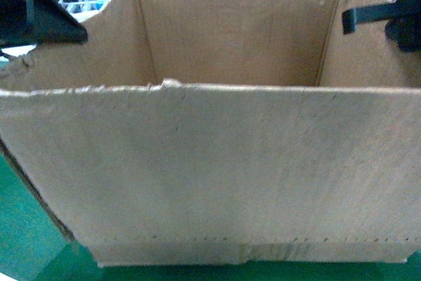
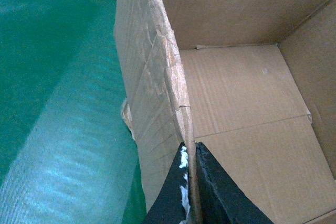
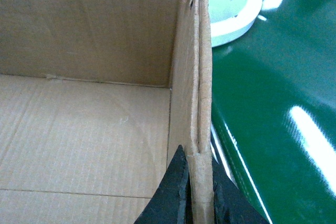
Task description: Sort boxes to right shelf from conveyor
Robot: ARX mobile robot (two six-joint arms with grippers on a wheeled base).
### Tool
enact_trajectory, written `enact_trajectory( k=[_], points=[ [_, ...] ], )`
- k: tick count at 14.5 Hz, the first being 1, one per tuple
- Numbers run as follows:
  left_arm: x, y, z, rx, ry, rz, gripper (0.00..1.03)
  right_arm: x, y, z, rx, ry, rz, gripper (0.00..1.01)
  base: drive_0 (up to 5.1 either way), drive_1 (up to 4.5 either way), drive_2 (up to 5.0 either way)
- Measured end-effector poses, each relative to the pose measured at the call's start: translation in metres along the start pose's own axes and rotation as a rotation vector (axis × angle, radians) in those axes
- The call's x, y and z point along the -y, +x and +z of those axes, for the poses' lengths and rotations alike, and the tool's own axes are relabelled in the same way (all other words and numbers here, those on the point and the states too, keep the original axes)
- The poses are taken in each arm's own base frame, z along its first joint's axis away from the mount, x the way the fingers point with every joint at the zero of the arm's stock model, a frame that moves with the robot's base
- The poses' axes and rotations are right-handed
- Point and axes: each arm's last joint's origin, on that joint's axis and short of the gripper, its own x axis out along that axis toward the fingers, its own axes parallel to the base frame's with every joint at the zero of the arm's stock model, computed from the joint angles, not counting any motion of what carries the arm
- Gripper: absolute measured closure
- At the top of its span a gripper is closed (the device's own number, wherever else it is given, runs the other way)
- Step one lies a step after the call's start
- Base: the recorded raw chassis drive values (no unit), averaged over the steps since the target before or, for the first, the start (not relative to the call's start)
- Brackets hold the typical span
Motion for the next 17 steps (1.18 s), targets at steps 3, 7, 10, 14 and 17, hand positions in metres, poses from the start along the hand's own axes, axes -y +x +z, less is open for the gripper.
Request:
enact_trajectory(
  k=[3,7,10,14,17],
  points=[
    [0.022,-0.022,0.035,0.135,0.062,-0.022,1.01,0.015,-0.024,0.039,0.151,0.045,-0.012,0.98,0.0,0.0,0.0],
    [0.034,-0.038,0.046,0.212,0.101,-0.021,1.01,0.02,-0.045,0.059,0.266,0.031,-0.004,0.98,0.0,0.0,0.0],
    [0.035,-0.038,0.046,0.209,0.103,-0.02,1.01,0.02,-0.046,0.059,0.268,0.023,-0.005,0.98,0.0,0.0,0.0],
    [0.035,-0.038,0.046,0.209,0.104,-0.02,1.01,0.02,-0.046,0.059,0.268,0.023,-0.005,0.98,0.0,0.0,0.0],
    [0.035,-0.038,0.046,0.209,0.103,-0.019,1.01,0.02,-0.046,0.059,0.268,0.023,-0.005,0.98,0.0,0.0,0.0]
  ],
)
